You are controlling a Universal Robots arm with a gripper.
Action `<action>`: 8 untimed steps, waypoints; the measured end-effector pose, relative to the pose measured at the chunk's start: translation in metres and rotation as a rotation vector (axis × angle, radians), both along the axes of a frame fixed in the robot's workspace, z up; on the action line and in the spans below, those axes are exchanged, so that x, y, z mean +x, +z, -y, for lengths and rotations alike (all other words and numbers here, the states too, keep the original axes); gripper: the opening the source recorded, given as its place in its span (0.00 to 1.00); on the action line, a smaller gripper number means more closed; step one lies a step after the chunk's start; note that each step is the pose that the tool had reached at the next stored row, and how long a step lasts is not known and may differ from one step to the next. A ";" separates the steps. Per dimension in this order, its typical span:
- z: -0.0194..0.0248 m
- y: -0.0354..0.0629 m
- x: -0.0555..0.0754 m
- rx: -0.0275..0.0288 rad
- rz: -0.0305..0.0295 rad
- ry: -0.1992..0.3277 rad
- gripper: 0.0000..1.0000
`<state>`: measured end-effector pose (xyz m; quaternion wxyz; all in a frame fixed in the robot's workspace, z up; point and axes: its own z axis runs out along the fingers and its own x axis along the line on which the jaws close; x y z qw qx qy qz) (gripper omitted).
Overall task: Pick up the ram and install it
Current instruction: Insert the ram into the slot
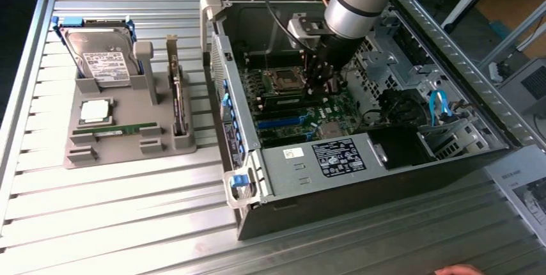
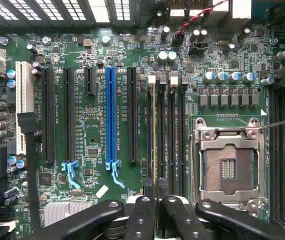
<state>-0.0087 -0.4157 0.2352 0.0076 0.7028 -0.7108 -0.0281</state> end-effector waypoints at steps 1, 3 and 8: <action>0.0000 -0.0003 0.000 0.0000 0.0000 0.000 0.12; 0.0000 -0.0010 0.000 0.0000 0.0000 0.000 0.12; 0.0000 -0.0029 0.000 0.0000 0.0000 0.000 0.12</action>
